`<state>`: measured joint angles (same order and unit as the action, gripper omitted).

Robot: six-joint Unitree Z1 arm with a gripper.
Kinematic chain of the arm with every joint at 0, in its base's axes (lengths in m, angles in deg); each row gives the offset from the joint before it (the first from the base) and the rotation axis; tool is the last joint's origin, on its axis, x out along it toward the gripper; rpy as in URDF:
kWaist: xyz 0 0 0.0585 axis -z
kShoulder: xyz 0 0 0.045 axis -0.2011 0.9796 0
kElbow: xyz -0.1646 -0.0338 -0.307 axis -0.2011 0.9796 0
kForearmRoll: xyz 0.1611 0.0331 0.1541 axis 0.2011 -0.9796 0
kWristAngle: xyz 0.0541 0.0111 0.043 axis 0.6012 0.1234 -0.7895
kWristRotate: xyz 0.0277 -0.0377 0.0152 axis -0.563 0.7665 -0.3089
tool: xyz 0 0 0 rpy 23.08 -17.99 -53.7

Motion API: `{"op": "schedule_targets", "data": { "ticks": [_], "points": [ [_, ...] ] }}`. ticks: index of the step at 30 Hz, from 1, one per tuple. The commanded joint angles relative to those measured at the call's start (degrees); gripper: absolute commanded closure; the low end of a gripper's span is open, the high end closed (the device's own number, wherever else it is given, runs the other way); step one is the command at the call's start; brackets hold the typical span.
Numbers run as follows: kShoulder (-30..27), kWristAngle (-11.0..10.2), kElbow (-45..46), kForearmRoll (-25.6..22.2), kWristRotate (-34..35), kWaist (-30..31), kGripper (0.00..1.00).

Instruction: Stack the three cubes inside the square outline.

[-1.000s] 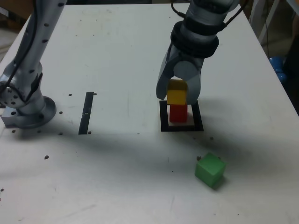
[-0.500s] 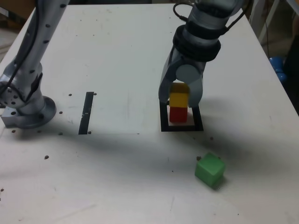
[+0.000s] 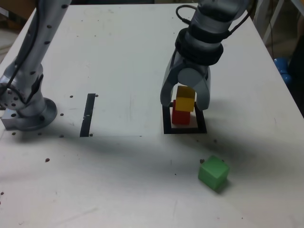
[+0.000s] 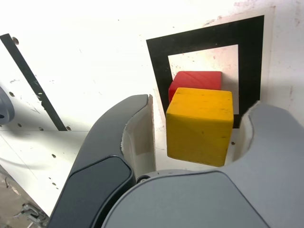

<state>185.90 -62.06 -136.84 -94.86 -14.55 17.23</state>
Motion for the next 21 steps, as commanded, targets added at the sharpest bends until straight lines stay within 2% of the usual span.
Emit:
{"op": "schedule_targets", "data": {
  "ticks": [1, 9, 21],
  "points": [
    [-1.3, -0.6, 0.0, -0.1, 0.0, 0.3, 0.0],
    [-4.4, -5.5, -3.5, -1.7, 0.0, 3.7, 0.0],
    [-3.8, -9.4, -11.6, -3.8, -8.5, 11.0, 0.0]
  ]
}}
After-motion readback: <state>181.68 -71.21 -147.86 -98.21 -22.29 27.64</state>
